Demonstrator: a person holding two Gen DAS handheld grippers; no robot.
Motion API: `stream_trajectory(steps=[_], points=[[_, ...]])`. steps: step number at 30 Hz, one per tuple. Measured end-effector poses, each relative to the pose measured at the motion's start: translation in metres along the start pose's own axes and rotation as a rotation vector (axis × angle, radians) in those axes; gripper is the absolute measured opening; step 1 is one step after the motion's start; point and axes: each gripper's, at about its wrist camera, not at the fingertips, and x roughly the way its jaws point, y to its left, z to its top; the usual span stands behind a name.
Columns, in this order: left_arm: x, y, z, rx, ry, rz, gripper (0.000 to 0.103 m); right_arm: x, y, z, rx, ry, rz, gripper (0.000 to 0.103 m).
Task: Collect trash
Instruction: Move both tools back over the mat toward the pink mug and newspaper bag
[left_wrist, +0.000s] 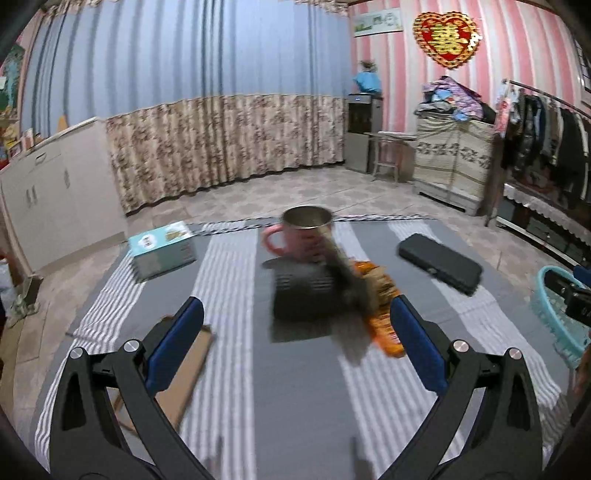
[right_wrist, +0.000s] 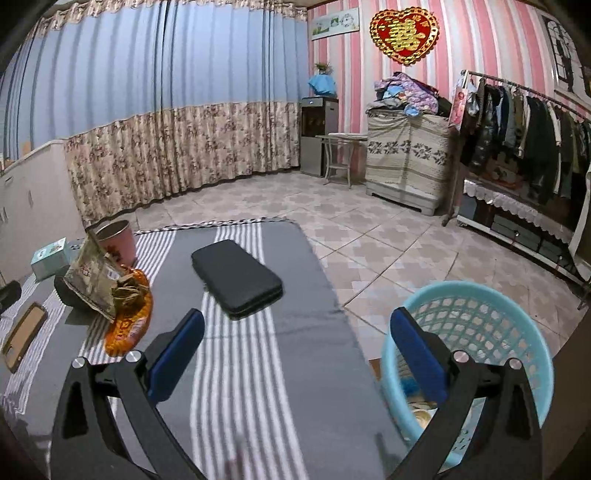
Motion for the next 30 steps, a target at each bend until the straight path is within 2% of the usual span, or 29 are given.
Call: stream_trajectory(steps=[6, 10, 15, 21, 23, 26, 30], points=[[0.009, 0.034, -0.011, -0.042, 0.033, 0.035, 0.097, 0.01, 0.026, -0.003, -0.045, 0.026, 0.014, 0.098], [0.022, 0.041, -0.018, -0.042, 0.065, 0.052, 0.097, 0.016, 0.042, -0.002, -0.065, 0.037, 0.031, 0.098], [0.039, 0.047, -0.017, -0.051, 0.094, 0.031, 0.097, 0.028, 0.059, 0.0, -0.066, 0.062, 0.061, 0.098], [0.061, 0.025, -0.002, -0.042, 0.127, -0.05, 0.097, 0.042, 0.068, 0.002, -0.058, 0.085, 0.07, 0.098], [0.071, 0.009, 0.004, -0.002, 0.138, -0.087, 0.097, 0.046, 0.066, 0.001, -0.046, 0.096, 0.079, 0.098], [0.086, -0.007, 0.007, 0.054, 0.158, -0.085, 0.097, 0.048, 0.068, -0.002, -0.06, 0.106, 0.071, 0.098], [0.105, -0.014, 0.006, 0.062, 0.211, -0.107, 0.097, 0.049, 0.065, -0.002, -0.067, 0.108, 0.054, 0.098]])
